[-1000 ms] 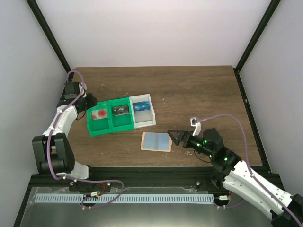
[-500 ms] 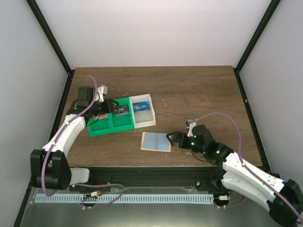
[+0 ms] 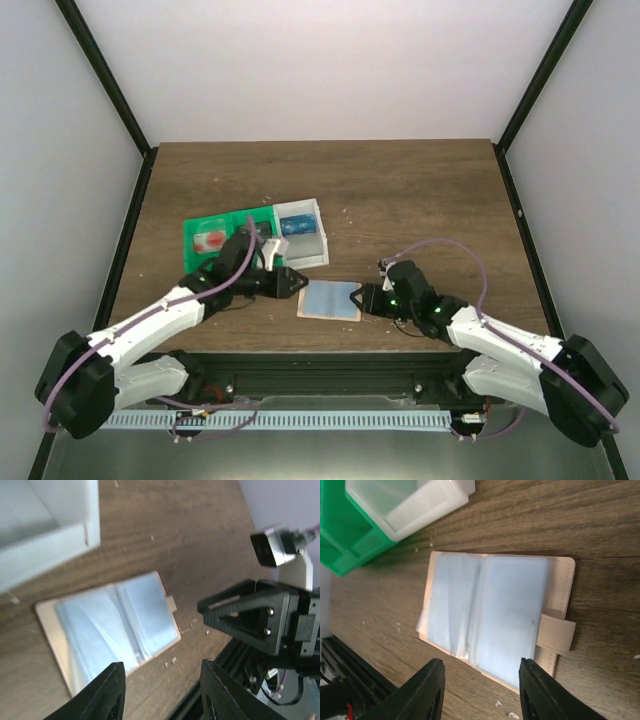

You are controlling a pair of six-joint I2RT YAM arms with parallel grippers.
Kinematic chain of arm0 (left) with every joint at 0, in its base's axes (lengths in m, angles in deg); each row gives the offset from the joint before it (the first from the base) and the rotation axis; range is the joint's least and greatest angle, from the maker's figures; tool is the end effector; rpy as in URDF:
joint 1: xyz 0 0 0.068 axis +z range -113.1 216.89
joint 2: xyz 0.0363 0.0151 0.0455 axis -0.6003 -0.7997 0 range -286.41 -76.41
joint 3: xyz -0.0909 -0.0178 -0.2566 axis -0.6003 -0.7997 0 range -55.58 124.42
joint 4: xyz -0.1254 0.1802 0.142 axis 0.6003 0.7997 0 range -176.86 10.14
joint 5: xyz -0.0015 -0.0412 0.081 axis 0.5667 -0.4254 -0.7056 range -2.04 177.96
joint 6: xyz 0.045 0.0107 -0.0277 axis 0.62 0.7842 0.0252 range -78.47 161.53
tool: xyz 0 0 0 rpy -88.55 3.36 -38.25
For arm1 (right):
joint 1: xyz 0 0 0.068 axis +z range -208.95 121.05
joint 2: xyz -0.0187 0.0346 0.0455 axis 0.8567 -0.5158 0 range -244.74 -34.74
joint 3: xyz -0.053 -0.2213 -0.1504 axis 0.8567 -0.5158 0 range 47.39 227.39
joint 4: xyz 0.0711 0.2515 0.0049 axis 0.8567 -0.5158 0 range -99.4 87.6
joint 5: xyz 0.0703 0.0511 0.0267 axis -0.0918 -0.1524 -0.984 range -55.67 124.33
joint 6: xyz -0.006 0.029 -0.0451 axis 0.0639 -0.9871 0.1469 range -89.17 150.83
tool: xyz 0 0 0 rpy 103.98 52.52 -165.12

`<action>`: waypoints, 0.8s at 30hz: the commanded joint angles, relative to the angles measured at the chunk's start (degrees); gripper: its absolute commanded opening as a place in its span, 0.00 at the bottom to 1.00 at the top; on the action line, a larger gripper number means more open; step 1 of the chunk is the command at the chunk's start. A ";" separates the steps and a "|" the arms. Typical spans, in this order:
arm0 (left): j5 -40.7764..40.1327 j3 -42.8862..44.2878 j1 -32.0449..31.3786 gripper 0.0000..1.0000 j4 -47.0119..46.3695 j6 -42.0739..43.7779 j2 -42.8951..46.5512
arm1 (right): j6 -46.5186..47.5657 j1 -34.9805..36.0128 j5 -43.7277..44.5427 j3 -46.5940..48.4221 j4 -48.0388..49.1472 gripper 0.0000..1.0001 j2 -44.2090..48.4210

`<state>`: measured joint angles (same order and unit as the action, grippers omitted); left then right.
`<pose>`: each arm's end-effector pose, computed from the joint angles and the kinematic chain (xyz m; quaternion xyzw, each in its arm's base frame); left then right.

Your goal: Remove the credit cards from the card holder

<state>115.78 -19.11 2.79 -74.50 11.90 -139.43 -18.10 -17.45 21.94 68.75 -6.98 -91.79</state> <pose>0.1797 -0.1417 0.2266 0.1377 0.8711 -0.4052 0.2409 0.1398 0.1339 0.1705 0.0132 0.9031 0.3656 0.2250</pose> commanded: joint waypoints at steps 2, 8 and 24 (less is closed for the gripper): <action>-4.15 -3.35 -7.12 0.46 -9.82 -6.93 -4.14 | -0.30 0.25 -0.60 -0.79 4.99 0.38 -3.92; -4.24 -4.67 -9.02 0.48 -14.34 -7.28 -10.40 | -0.36 0.25 -1.40 -1.56 7.15 0.30 -6.72; -8.49 -4.54 -9.16 0.47 -17.57 -4.86 -22.75 | 1.08 0.26 -1.62 -5.02 13.80 0.21 -13.83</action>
<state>108.37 -23.35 -6.13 -89.30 5.89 -160.65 -17.64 -17.45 20.61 65.08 3.60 -103.62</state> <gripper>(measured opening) 0.473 0.215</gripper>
